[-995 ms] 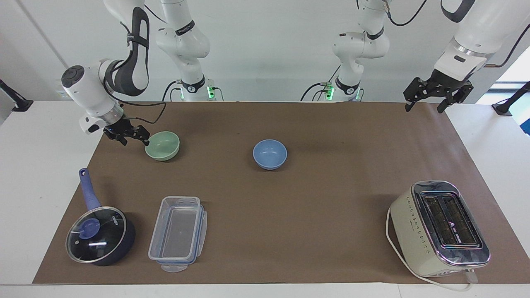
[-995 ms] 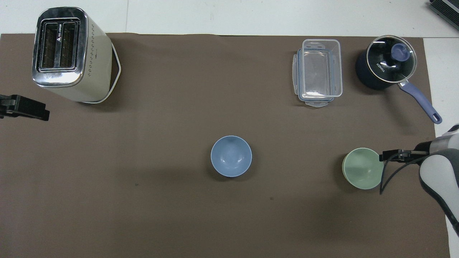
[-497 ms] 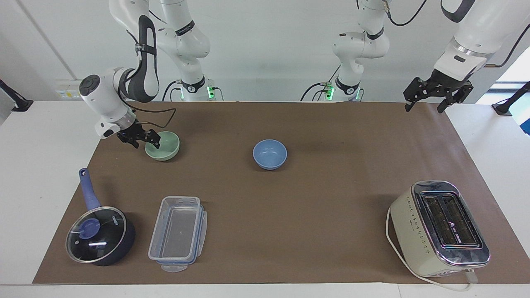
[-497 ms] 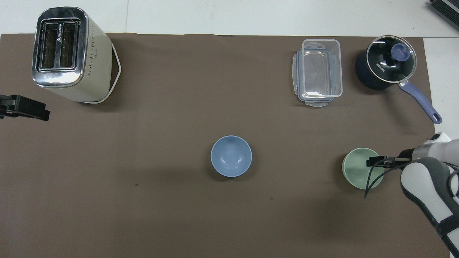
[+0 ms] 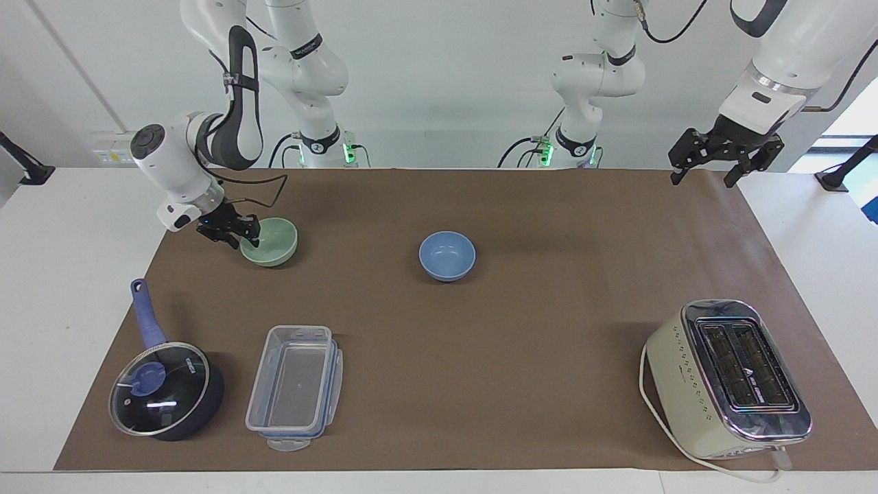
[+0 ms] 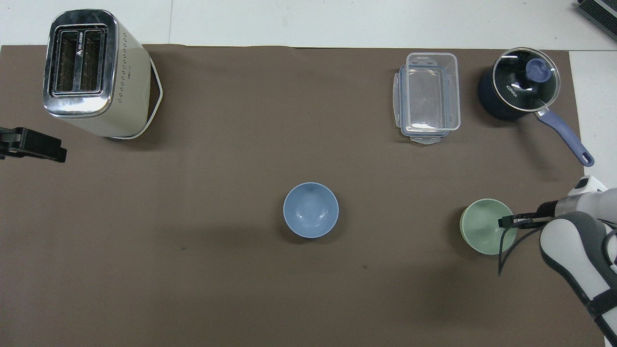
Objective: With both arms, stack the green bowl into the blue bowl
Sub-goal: 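Reach the right gripper to the green bowl rim and grasp it, then carry the green bowl with the right gripper over the blue bowl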
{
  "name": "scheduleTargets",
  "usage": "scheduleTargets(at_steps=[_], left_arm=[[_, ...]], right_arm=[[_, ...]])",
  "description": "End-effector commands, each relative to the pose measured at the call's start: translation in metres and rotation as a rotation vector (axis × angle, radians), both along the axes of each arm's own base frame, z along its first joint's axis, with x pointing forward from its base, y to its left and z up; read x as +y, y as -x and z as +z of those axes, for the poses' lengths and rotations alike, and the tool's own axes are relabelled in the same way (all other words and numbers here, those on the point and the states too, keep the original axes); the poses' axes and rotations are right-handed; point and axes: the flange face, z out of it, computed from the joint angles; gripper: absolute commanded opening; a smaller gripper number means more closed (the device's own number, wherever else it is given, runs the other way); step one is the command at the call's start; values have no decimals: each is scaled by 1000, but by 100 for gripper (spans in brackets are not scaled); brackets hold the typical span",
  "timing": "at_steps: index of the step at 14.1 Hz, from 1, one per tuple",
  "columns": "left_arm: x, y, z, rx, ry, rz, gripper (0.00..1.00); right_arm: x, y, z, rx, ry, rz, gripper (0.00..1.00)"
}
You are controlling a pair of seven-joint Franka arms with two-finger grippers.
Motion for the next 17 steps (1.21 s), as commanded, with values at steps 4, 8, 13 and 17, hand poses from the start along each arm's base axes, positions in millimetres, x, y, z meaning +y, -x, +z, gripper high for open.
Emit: scheduleTargets(at_steps=[4, 8, 13, 17], left_arm=[[3, 7, 2, 6, 13, 3, 100], [3, 7, 2, 6, 12, 4, 100], [3, 7, 2, 6, 13, 3, 100], [3, 7, 2, 6, 12, 4, 100]], right_arm=[[-2, 9, 0, 13, -39, 45, 0], [1, 3, 20, 18, -68, 51, 0], [58, -10, 71, 50, -137, 145, 0], [132, -25, 80, -7, -148, 239, 0]])
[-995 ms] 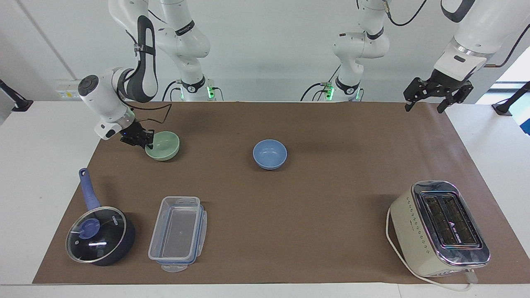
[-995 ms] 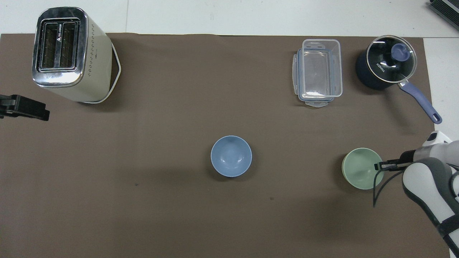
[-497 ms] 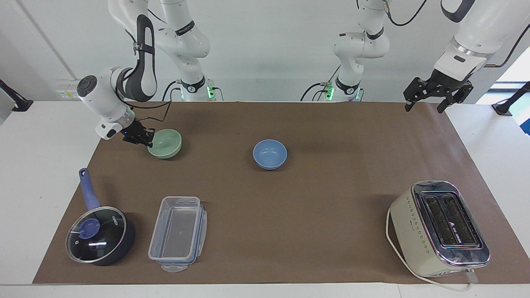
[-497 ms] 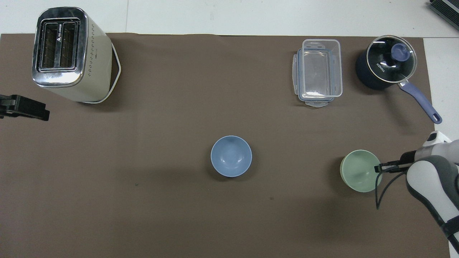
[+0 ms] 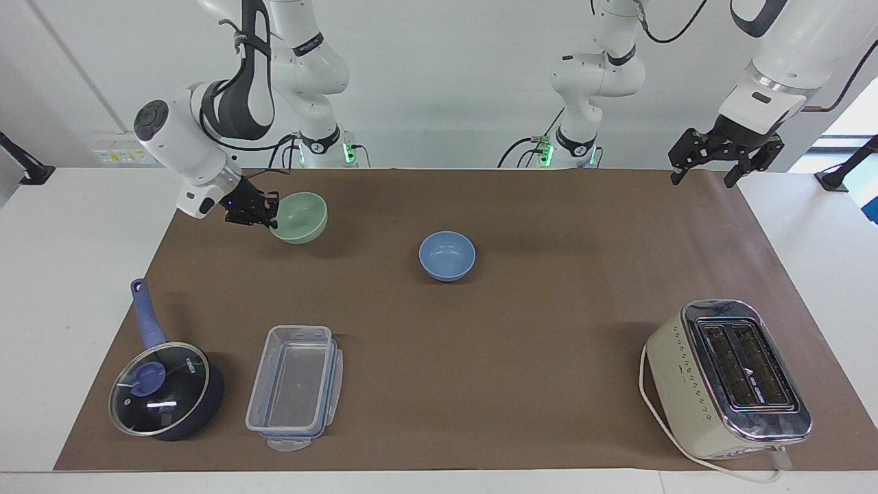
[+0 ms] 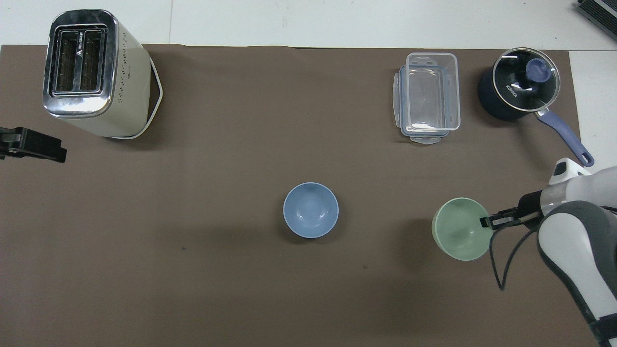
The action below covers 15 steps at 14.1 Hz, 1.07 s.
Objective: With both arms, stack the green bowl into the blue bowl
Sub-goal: 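Carry the green bowl with the right gripper over the blue bowl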
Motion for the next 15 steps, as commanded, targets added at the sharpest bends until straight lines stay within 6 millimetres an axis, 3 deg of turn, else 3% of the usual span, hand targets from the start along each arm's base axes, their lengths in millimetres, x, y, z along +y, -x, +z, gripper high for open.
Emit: scheduleTargets(at_steps=[1, 4, 8, 12, 15], left_arm=[[3, 7, 2, 6, 12, 4, 100], [3, 7, 2, 6, 12, 4, 100], [3, 7, 2, 6, 12, 4, 100], [3, 7, 2, 6, 13, 3, 100], [3, 7, 2, 6, 13, 3, 100]], right_arm=[[56, -8, 10, -46, -13, -3, 0], [133, -11, 21, -83, 0, -33, 0], [219, -12, 42, -106, 3, -117, 0], [275, -13, 49, -120, 37, -154, 0], [312, -11, 18, -126, 81, -161, 0]])
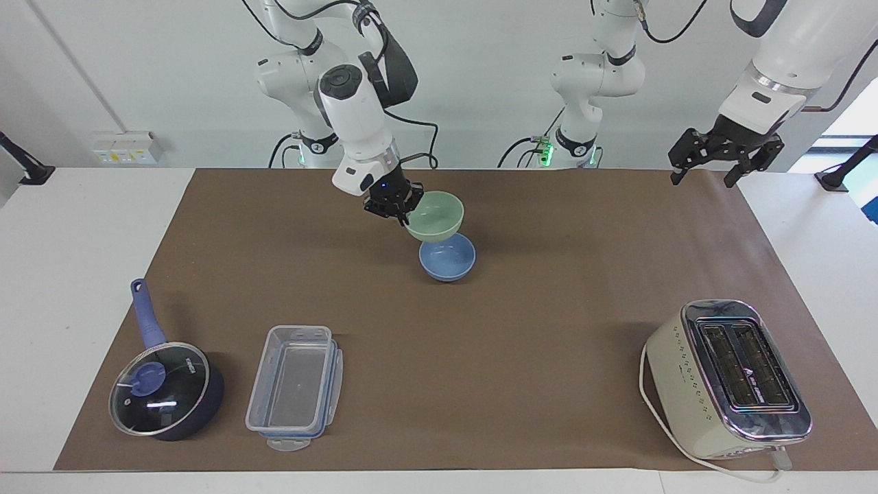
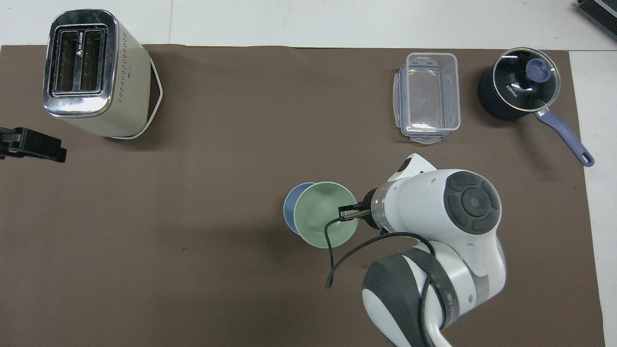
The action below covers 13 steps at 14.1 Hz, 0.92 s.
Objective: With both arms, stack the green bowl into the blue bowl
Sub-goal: 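Carry the green bowl with the right gripper over the blue bowl, then lower the green bowl into the blue bowl with the right gripper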
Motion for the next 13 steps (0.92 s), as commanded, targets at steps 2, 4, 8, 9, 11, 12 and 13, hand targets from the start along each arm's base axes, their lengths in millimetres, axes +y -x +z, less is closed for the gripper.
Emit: scheduleTargets(at_steps=[2, 4, 8, 9, 11, 12, 13], left_arm=[[3, 7, 2, 6, 12, 4, 100], [3, 7, 2, 6, 12, 4, 100], [3, 7, 2, 6, 12, 4, 100], [3, 7, 2, 6, 12, 4, 100], [3, 7, 2, 6, 12, 4, 100], [3, 7, 2, 6, 12, 4, 100], [3, 7, 2, 6, 12, 4, 100]], right_arm=[[26, -17, -36, -1, 55, -27, 0], [32, -17, -42, 8, 66, -25, 0], [34, -21, -66, 33, 81, -32, 0], [35, -21, -70, 37, 83, -31, 0], [33, -22, -75, 46, 89, -32, 0], [34, -22, -81, 54, 93, -32, 0], [34, -22, -86, 59, 96, -32, 0]])
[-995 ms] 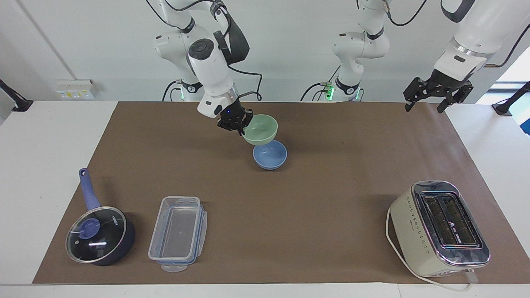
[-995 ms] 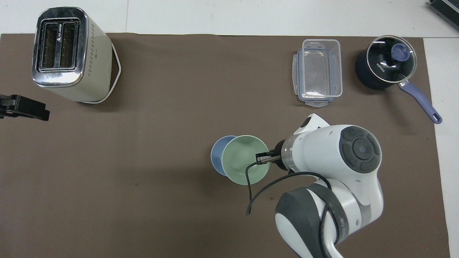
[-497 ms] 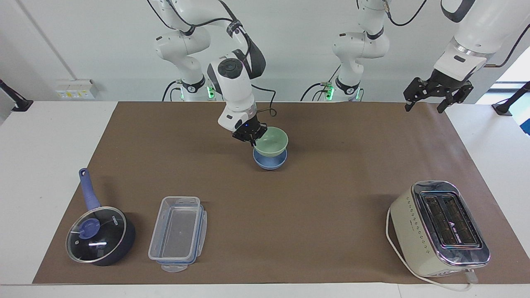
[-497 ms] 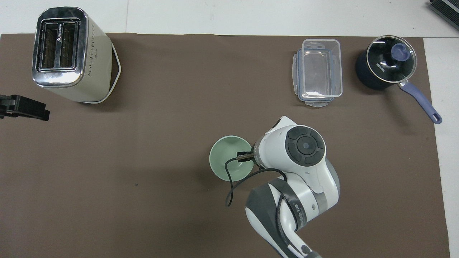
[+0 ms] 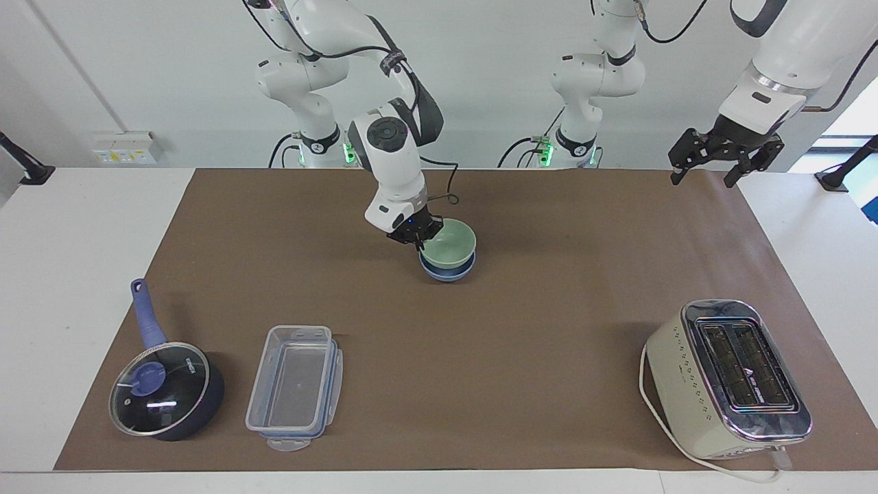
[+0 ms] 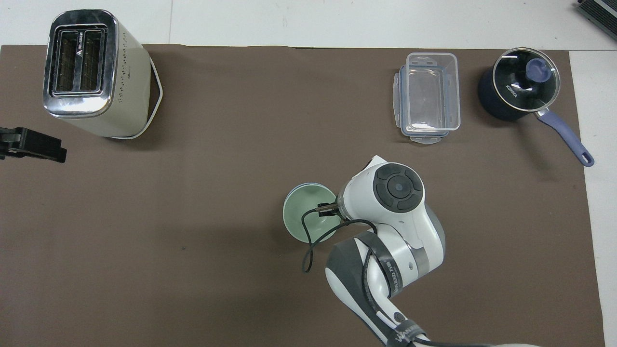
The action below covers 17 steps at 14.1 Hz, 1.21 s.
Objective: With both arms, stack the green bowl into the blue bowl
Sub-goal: 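Lower the green bowl into the blue bowl with the right gripper, then open the right gripper and release the green bowl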
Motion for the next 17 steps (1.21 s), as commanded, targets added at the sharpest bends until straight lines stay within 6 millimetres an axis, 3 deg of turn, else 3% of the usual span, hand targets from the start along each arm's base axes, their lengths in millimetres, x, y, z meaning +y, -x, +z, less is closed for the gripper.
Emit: scheduleTargets(at_steps=[1, 6, 8, 10, 12, 13, 14, 17], left_arm=[[3, 7, 2, 6, 12, 6, 100], [3, 7, 2, 6, 12, 4, 100], [3, 7, 2, 6, 12, 3, 100], [3, 7, 2, 6, 12, 4, 100], [3, 7, 2, 6, 12, 4, 100], [3, 7, 2, 6, 12, 4, 100], [3, 7, 2, 6, 12, 4, 100], [3, 7, 2, 6, 12, 4, 100]], right_arm=[[2, -5, -7, -9, 20, -16, 0], [0, -7, -7, -21, 39, 4, 2], [2, -11, -2, -27, 36, 5, 18], [3, -13, 0, -32, 34, 11, 25], [4, -14, 2, -37, 31, 12, 76], [2, -14, 5, -39, 30, 12, 78], [2, -15, 12, -45, 25, 10, 100], [-11, -24, 47, -73, 13, -8, 100]])
